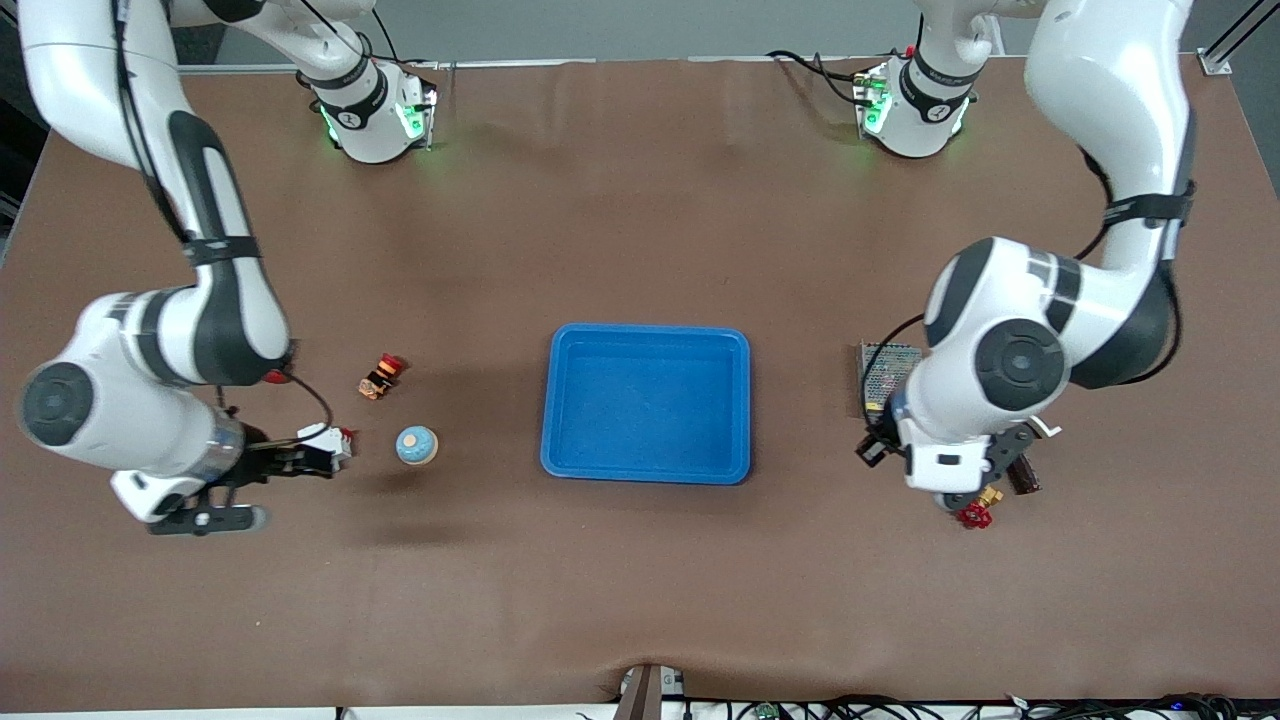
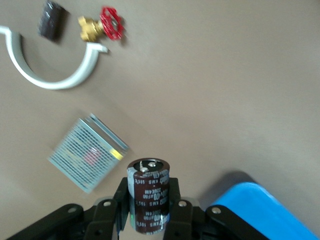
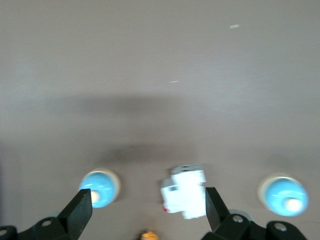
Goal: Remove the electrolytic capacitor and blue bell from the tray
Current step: 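Set the bell beside the breaker while the left gripper lifts the capacitor, then retract the right gripper while the left gripper carries the capacitor to the power supply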
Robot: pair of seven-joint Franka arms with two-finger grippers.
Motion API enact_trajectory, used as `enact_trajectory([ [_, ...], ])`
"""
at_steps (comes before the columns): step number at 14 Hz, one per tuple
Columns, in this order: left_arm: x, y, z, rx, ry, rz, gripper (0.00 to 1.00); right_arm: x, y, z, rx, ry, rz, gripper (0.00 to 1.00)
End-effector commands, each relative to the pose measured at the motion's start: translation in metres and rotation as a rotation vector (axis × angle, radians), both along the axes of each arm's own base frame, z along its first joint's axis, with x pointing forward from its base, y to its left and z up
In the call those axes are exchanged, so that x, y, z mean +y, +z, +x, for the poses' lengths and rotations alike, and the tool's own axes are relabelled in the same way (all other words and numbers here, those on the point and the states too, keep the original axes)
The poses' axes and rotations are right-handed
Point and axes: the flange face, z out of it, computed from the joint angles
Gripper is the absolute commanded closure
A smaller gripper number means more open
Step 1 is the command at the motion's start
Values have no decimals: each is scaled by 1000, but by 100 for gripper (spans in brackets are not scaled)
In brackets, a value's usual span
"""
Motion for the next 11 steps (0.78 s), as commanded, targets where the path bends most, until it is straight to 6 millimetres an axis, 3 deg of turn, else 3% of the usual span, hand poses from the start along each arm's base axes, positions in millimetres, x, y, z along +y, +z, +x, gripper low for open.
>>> enact_trajectory([
  [1,46,9,-25,42,-114,-2,81,-29,20,-7,12,17,7,0],
  [5,104,-5,-64,16,-215,-7,81,-40,89,-34,58,2,10,0],
  [11,143,-54,-113,-34,-292,-10,81,-42,179,-85,112,-74,-18,0],
])
